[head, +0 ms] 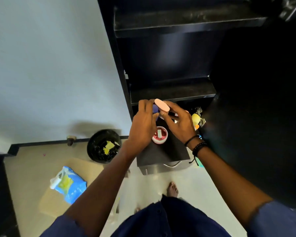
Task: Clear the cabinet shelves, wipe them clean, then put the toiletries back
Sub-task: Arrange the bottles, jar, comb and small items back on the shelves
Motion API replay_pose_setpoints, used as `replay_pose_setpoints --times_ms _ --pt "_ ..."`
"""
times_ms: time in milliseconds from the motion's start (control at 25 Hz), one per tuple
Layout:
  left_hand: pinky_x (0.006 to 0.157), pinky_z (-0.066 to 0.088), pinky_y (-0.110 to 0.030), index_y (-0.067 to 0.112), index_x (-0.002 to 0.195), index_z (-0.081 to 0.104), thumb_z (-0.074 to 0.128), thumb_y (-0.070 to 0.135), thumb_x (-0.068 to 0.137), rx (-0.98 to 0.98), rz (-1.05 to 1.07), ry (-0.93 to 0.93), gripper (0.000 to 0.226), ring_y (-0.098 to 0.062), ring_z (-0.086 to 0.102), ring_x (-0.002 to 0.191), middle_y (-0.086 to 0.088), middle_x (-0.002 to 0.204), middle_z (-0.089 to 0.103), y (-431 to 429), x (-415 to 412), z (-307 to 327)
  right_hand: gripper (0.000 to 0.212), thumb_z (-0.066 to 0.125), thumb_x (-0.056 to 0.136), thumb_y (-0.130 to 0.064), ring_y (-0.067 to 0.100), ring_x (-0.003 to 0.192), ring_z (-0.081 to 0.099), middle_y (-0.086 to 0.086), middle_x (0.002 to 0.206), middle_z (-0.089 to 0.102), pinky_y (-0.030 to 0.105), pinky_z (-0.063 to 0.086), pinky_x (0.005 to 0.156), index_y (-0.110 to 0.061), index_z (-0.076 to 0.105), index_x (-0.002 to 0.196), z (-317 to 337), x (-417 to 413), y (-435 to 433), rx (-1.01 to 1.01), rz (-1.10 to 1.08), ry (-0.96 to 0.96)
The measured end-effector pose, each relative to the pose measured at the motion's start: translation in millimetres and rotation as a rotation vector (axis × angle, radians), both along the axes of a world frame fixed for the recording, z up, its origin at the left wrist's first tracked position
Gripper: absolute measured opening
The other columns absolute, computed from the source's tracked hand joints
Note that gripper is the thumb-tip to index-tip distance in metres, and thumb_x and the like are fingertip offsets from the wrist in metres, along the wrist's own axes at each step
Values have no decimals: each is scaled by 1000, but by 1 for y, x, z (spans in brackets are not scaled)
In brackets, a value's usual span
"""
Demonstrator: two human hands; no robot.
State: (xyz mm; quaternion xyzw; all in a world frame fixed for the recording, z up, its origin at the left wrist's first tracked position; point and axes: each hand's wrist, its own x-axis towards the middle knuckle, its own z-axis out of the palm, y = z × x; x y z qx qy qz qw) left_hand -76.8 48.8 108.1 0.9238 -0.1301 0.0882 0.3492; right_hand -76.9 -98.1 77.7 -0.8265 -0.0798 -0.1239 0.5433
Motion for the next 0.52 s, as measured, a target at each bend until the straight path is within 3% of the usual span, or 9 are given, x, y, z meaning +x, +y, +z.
replay_pose_setpoints --times_ms 160,360,520 --pt "88 44 -13 15 129 48 55 32 94 -120 -27 -92 40 -16 57 107 -5 128 50 24 -11 46 35 61 92 -14 -5 107 60 -13 117 61 10 48 86 -14 55 127 56 -20 19 51 -2 -103" --pt "84 52 -17 18 121 57 62 37 88 -167 -69 -219 38 -13 59 100 -1 117 57 40 -15 115 36 63 91 -18 6 107 64 -6 118 66 22 54 87 -16 57 126 124 -34 24 101 11 -205" --pt "84 51 -18 19 121 59 65 37 85 -218 -90 -302 41 -9 58 98 -1 119 59 39 -15 172 38 65 89 -17 8 106 64 -6 118 65 22 55 85 -16 57 127 182 -39 20 111 31 -293"
